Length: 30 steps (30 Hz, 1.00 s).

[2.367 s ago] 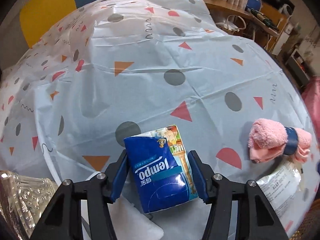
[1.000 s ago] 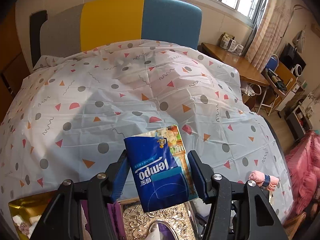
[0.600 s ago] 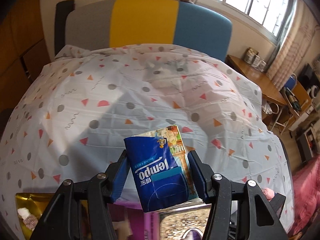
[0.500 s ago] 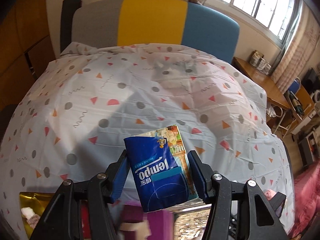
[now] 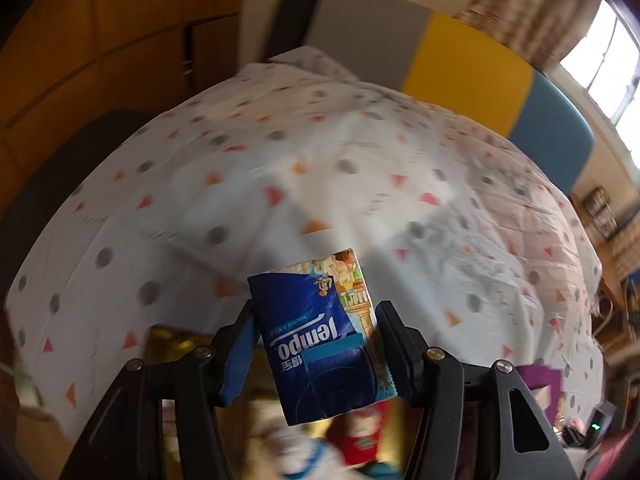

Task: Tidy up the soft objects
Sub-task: 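Drop the Tempo pack into the gold tray with the left tool while right tool holds sponge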

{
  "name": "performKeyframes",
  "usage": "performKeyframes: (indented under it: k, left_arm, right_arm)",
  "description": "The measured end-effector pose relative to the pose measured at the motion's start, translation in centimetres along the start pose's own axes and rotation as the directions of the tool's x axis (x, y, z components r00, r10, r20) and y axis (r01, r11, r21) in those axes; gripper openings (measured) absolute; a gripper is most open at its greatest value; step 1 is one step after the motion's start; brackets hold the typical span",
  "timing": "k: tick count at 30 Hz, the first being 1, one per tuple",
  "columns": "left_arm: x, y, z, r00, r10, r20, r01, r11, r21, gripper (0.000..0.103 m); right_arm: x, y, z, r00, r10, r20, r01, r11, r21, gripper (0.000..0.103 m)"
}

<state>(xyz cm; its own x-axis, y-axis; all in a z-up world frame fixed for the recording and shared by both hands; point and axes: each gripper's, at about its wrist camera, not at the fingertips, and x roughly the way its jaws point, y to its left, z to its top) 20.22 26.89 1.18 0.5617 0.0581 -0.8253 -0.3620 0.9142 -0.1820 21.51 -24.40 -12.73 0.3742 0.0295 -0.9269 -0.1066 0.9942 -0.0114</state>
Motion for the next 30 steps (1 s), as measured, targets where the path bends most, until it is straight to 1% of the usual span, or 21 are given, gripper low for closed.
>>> performKeyframes:
  k: [1,4,7,9,11,12,13,15,18,20,22,25,28,30]
  left_arm:
    - [0.0,2.2,-0.7,1.000,0.015,-0.010,-0.015,1.000,-0.021,0.059]
    - [0.3,6.8,-3.1,0.998,0.036,-0.046,-0.038,0.998,-0.054,0.059]
    - [1.1,10.0,-5.5,0.996,0.041,-0.081,-0.048,0.995,-0.087,0.059]
    - [1.9,11.1,-7.1,0.992,0.033,-0.120,-0.043,0.996,-0.082,0.059]
    - [1.6,10.7,-8.1,0.995,0.061,-0.084,-0.063,0.998,-0.027,0.061]
    - [1.5,10.6,-8.5,0.996,0.051,-0.078,-0.053,0.998,-0.019,0.063]
    - [1.3,10.7,-8.7,0.997,0.031,-0.068,-0.032,0.999,-0.025,0.064]
    - [1.0,10.4,-9.0,0.997,-0.036,-0.061,0.034,0.999,-0.031,0.066]
    - [0.4,9.5,-8.9,0.997,-0.076,-0.028,0.075,0.997,-0.014,0.070]
    - [0.3,8.8,-8.6,0.995,-0.096,-0.018,0.095,0.995,-0.023,0.073]
    - [-0.1,8.7,-8.3,0.996,-0.090,-0.005,0.090,0.995,-0.034,0.073]
    - [-1.1,8.6,-8.9,0.998,-0.052,0.029,0.053,0.998,-0.025,0.074]
    - [-2.3,8.9,-10.4,0.999,-0.007,0.051,0.008,1.000,-0.004,0.078]
    - [-2.9,8.7,-11.6,0.998,0.012,0.069,-0.013,1.000,0.022,0.078]
  right_arm:
    - [0.1,0.1,0.0,1.000,-0.004,0.002,0.004,1.000,-0.002,0.056]
    - [0.3,0.5,0.1,1.000,-0.017,0.008,0.017,1.000,-0.006,0.056]
    - [0.4,0.9,0.2,0.999,-0.029,0.012,0.030,1.000,-0.008,0.056]
    - [0.3,1.0,0.2,0.999,-0.035,0.010,0.035,0.999,-0.002,0.056]
    - [0.3,1.1,0.2,0.999,-0.043,0.005,0.043,0.999,0.002,0.056]
    - [0.2,1.3,0.1,0.999,-0.048,0.003,0.048,0.999,0.005,0.056]
    - [0.1,1.4,0.1,0.999,-0.052,0.000,0.052,0.999,0.009,0.056]
    - [0.1,1.6,0.2,0.998,-0.060,-0.006,0.060,0.998,0.016,0.056]
    - [-0.1,1.8,0.1,0.997,-0.069,-0.015,0.070,0.997,0.030,0.056]
    - [-0.1,2.0,0.2,0.997,-0.077,-0.022,0.078,0.996,0.038,0.056]
    - [-0.3,2.2,0.2,0.996,-0.086,-0.026,0.087,0.995,0.043,0.055]
    - [-0.4,2.5,-0.1,0.995,-0.092,-0.024,0.094,0.994,0.056,0.055]
    - [-0.5,2.3,-0.6,0.996,-0.086,-0.017,0.087,0.992,0.086,0.055]
    - [-0.7,2.0,-0.8,0.996,-0.087,-0.012,0.088,0.990,0.107,0.055]
